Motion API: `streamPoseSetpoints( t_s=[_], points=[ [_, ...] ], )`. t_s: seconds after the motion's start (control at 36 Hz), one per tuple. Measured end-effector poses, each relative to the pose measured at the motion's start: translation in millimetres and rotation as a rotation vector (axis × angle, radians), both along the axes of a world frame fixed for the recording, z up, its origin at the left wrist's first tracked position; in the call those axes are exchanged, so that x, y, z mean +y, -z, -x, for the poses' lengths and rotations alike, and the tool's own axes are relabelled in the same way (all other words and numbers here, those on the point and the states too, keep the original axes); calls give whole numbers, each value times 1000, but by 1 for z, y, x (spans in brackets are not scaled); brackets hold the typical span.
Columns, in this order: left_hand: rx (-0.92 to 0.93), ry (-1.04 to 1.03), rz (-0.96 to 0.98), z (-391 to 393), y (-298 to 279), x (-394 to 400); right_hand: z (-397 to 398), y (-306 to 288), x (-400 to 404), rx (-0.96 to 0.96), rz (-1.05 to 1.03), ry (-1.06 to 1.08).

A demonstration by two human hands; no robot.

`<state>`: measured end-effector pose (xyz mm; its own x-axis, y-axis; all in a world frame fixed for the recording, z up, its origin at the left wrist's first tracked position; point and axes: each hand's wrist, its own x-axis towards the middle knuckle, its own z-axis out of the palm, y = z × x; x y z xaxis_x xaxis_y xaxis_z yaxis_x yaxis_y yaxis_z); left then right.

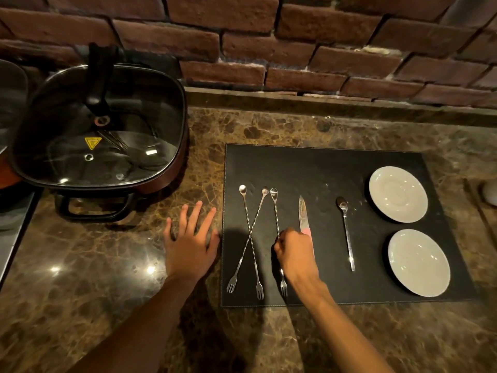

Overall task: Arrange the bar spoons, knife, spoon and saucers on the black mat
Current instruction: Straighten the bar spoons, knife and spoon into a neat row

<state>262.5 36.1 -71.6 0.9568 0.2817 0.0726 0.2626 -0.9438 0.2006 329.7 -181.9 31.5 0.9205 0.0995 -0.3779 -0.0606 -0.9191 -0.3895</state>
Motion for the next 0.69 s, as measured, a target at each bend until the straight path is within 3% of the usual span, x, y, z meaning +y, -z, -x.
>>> streamPoseSetpoints(
  t_s=[0.36,0.53,0.69],
  points=[
    [-21,2,-9,0,-2,0,1,-4,14,-102,40,2],
    [-12,-4,-5,0,-1,0,-10,-3,46,107,-88,68],
    [3,-7,-8,-1,-1,0,-23,-1,61,163,-91,98]
  ],
)
